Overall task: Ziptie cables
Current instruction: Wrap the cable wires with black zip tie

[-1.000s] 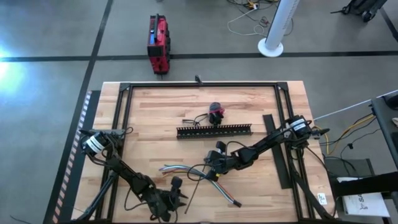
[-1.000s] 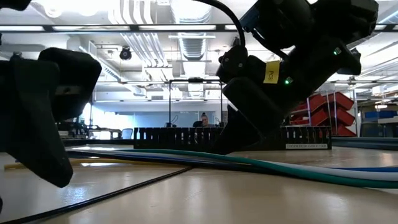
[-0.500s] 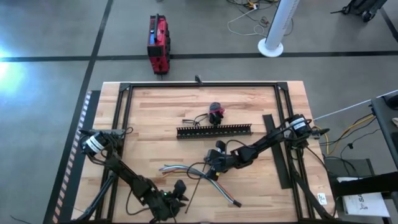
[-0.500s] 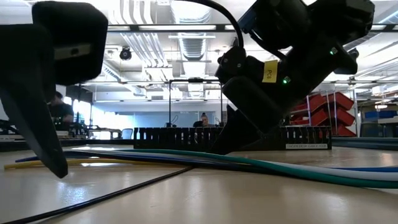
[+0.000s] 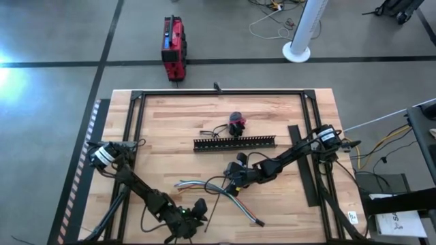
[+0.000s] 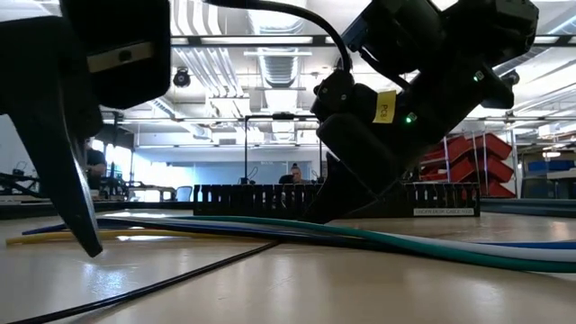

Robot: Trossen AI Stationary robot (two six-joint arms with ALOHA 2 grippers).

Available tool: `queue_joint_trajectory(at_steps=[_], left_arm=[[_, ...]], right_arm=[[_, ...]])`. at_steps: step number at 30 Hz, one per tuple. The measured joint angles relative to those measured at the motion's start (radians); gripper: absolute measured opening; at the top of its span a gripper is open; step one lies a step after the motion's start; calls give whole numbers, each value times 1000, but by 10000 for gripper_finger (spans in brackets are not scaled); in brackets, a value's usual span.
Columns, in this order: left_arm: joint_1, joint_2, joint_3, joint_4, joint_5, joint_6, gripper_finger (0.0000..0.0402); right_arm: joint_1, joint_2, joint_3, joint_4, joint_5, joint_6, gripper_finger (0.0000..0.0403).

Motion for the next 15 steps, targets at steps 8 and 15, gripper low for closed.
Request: queue_joint_trajectory(at_steps=[8,15], left_arm=[[29,117,72,14,70,160,106],[35,144,128,-29,59,207,96]], right_arm=[[0,0,-2,9,3,16,0],[0,0,-2,10,2,15,0]])
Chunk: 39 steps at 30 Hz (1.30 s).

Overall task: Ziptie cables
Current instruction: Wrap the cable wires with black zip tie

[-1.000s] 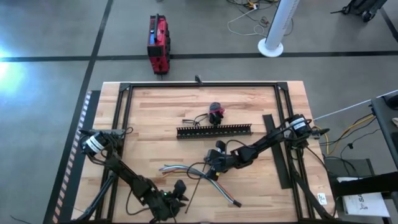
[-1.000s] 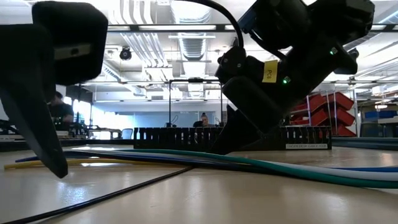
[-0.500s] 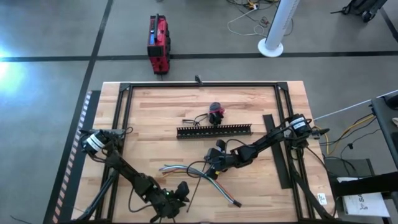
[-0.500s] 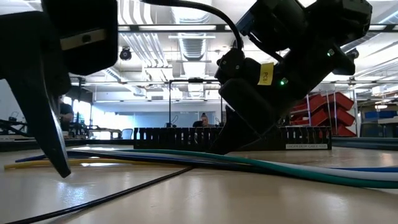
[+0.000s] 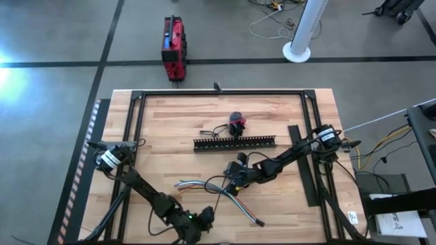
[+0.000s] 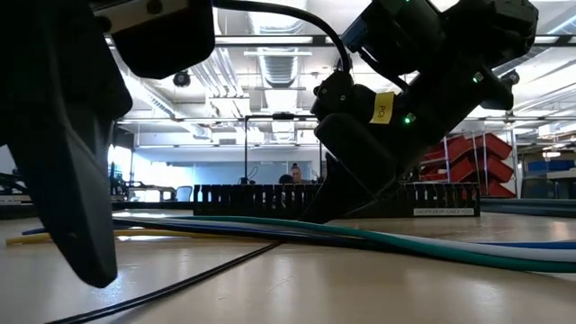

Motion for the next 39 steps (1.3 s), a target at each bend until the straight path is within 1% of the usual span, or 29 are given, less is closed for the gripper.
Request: queue_joint_trajectory(at_steps=[11,16,20,27,35,39], left_arm=[[34,1,5,4,-7,-24,78],[40,1,5,5,-23,-57,69],[42,2,5,2,-31,-100,54],[44,2,4,4,-38,-198,6],[45,-41,4,31,-64,-423,0],[46,-66,2,27,-56,-474,0]], right_arm=[[0,1,-2,10,0,-2,0],[0,1,-2,11,0,-2,0],[0,1,-2,11,-2,-3,0],[0,1,-2,11,-2,-3,0],[9,-4,-2,11,3,-41,0],[25,-31,-3,5,5,-66,0]])
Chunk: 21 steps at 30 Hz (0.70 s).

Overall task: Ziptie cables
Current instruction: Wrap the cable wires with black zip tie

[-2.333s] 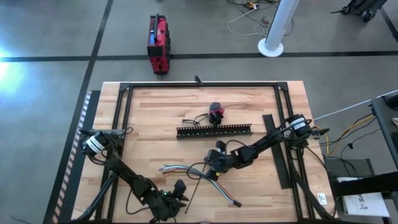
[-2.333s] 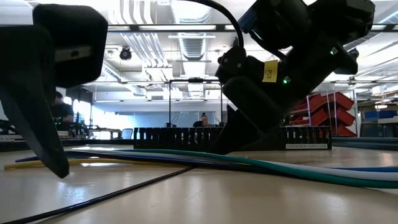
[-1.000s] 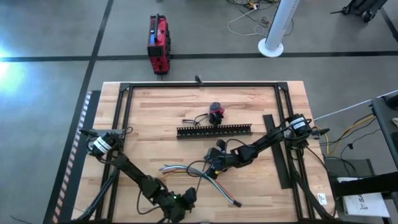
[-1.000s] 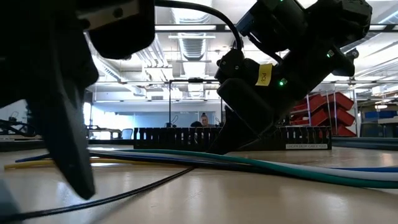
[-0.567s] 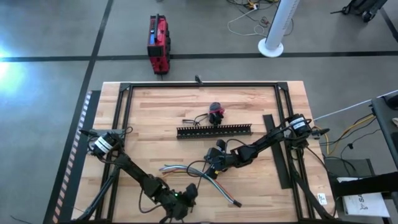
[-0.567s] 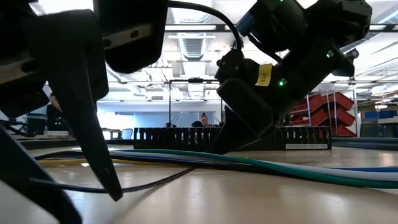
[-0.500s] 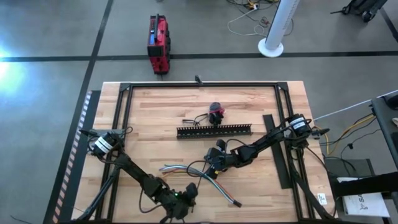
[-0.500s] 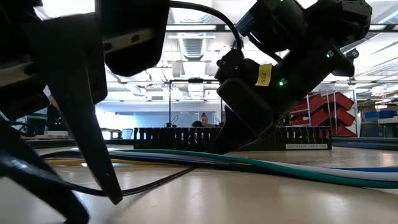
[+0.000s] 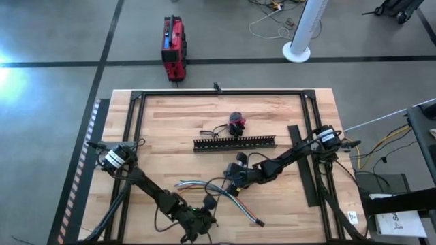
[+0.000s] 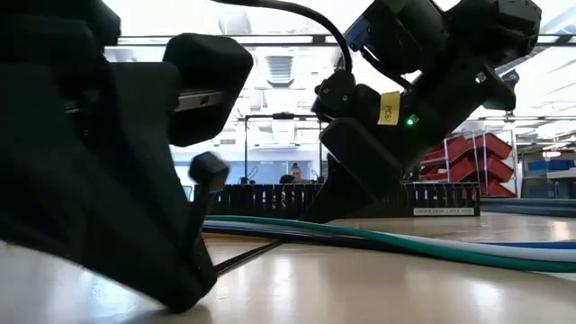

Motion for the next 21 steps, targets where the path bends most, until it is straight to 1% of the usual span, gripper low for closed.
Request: queue_joint_trajectory(at_steps=[4,7,9,13,16,21], left_arm=[[2,-3,-1,8,15,-34,0],[1,-3,-6,15,17,-52,0],[0,-3,-10,24,20,-57,0],[-2,-4,-12,41,30,-60,0],[-3,-5,-12,50,32,-53,0],[-5,-6,-14,53,34,-44,0]], right_arm=[[30,-40,-5,-38,-7,-51,0],[49,-75,-5,-74,-20,-39,3],[56,-103,-4,-102,-15,-9,13],[73,-151,-7,-213,42,83,57],[86,-177,-16,-241,105,151,95],[89,-173,-78,-157,151,172,144]])
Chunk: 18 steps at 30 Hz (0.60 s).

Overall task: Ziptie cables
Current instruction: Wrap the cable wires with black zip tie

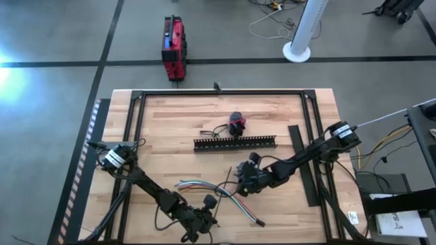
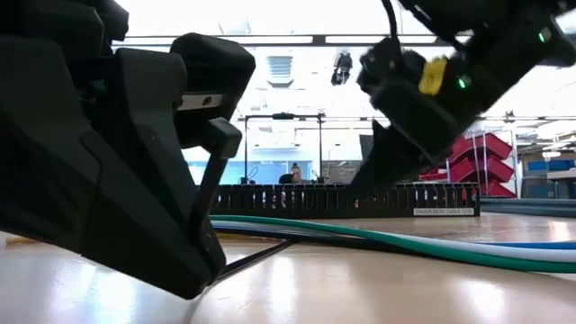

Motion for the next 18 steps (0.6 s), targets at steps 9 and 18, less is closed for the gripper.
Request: queue_joint_trajectory(at_steps=[9,18], left_arm=[[-7,-1,-9,6,1,0,0],[-9,-2,-15,8,1,-11,0]], right_arm=[[-24,130,-105,416,36,-103,187],[-63,221,-106,592,-4,-117,189]])
